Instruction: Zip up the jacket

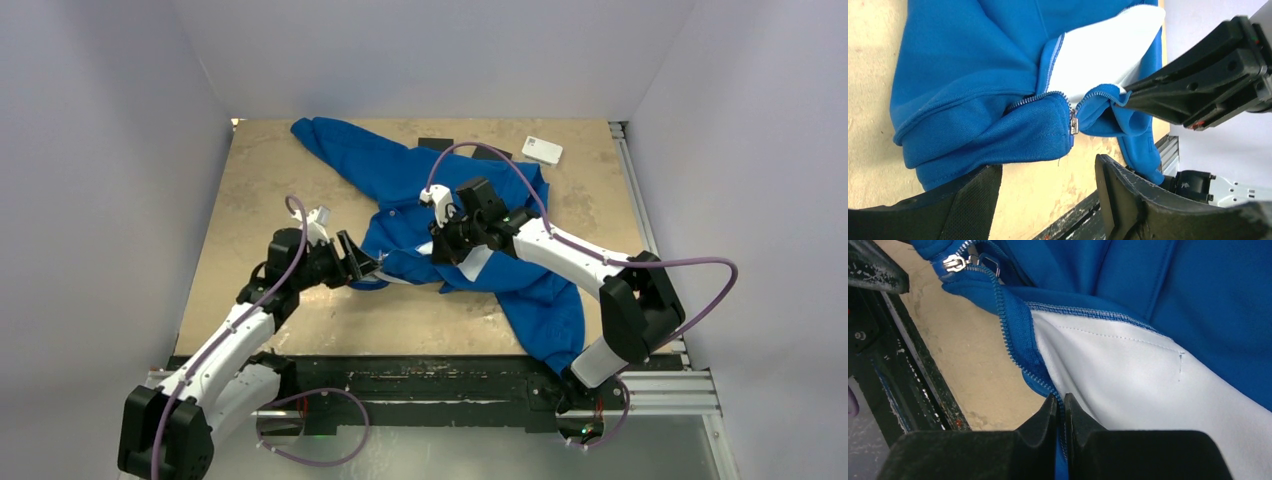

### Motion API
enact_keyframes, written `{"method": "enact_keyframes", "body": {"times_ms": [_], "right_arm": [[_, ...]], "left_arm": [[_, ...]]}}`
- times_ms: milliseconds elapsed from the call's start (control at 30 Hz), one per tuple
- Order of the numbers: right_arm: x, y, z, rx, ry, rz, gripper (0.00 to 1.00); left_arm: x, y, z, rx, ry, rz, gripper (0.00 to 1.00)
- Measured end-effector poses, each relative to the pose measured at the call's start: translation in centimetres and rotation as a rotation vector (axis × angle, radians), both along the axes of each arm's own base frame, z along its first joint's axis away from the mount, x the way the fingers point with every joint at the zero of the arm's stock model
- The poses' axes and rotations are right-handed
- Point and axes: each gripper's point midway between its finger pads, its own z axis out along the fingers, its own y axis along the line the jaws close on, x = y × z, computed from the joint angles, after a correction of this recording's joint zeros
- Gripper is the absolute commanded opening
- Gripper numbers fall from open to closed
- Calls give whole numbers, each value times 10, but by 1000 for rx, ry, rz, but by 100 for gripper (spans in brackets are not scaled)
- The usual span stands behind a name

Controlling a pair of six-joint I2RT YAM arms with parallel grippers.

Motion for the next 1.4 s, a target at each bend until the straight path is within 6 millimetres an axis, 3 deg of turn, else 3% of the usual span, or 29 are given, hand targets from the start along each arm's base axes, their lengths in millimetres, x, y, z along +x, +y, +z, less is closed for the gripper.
{"method": "enact_keyframes", "body": {"times_ms": [200,467,733,900,1033,1167,1400], "right_arm": [[-5,6,4,38,26,16,11],[-11,13,12,84,47,40,13],[-16,19,18,129,71,61,13],[-17,21,21,147,82,62,13],[-19,22,21,158,93,61,12],[-19,23,20,163,96,58,12],[-26,23,17,175,119,68,17]], "left_arm": [[18,6,8,-54,-37,64,55],[34,13,18,-89,-78,113,16],[41,11,24,-106,-113,113,24],[37,12,11,-104,-69,119,36],[35,10,4,-102,-40,117,38],[36,10,1,-97,-31,123,33],[39,18,-3,-84,-19,158,8]]}}
